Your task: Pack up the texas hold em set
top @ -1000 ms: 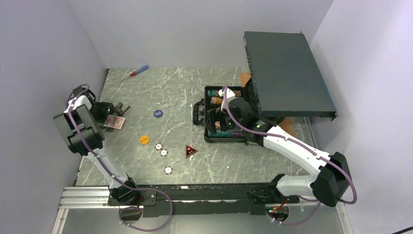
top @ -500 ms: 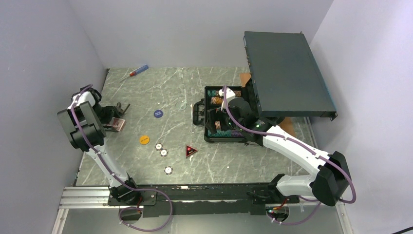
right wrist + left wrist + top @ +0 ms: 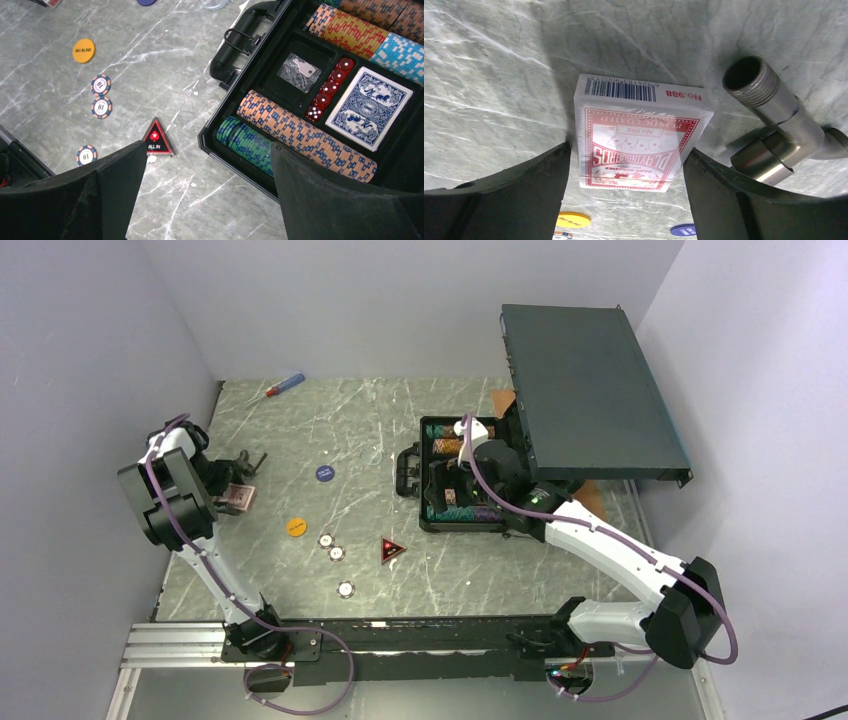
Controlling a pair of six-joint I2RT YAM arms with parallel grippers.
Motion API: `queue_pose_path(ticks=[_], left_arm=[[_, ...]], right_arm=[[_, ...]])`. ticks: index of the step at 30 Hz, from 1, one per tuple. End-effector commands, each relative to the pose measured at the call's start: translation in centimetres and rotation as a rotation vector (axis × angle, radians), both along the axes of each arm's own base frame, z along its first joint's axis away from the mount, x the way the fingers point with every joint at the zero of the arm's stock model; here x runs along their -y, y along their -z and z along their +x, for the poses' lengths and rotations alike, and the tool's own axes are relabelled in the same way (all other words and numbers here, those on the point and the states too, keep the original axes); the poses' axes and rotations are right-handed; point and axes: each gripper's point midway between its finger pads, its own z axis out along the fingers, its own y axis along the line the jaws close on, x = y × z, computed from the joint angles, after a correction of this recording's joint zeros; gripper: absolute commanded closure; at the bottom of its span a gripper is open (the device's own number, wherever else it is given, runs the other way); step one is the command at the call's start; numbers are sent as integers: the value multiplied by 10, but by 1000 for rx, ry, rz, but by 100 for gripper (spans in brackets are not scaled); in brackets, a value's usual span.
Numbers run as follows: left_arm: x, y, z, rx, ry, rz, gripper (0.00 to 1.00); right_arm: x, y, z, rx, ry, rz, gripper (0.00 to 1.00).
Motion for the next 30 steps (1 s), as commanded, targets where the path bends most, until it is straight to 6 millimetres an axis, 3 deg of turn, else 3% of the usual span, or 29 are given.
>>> queue_pose_path(ticks=[1, 3, 7, 10, 15, 19, 21, 24, 27, 28, 30], left_arm=[[-15, 3, -8, -50, 0, 45, 18], [-14, 5, -9, -42, -7, 28, 23], [-15, 5, -2, 20, 43, 32, 48], [-11, -2, -4, 52, 82, 39, 56], [4, -32, -14, 125, 179, 88, 59], [34, -68, -8, 276, 376, 156, 70], [61, -87, -2, 380, 528, 199, 76], [127, -120, 17, 613, 798, 224, 79], [216, -163, 37, 936, 1078, 186, 77], [256, -172, 35, 997, 1177, 136, 77], [312, -182, 33, 1054, 1321, 26, 78]], right_arm=[[1, -29, 4, 53, 25, 59, 5], [2, -30, 3, 52, 28, 63, 5], [7, -34, 2, 61, 41, 65, 5], [11, -39, 1, 74, 51, 65, 5], [14, -49, -2, 93, 57, 83, 5], [19, -60, -3, 124, 69, 97, 5], [22, -68, -4, 144, 71, 105, 5], [26, -77, -6, 170, 77, 116, 5], [33, -90, -8, 207, 96, 135, 5], [35, -95, -9, 220, 100, 145, 5], [40, -104, -12, 248, 113, 167, 5]])
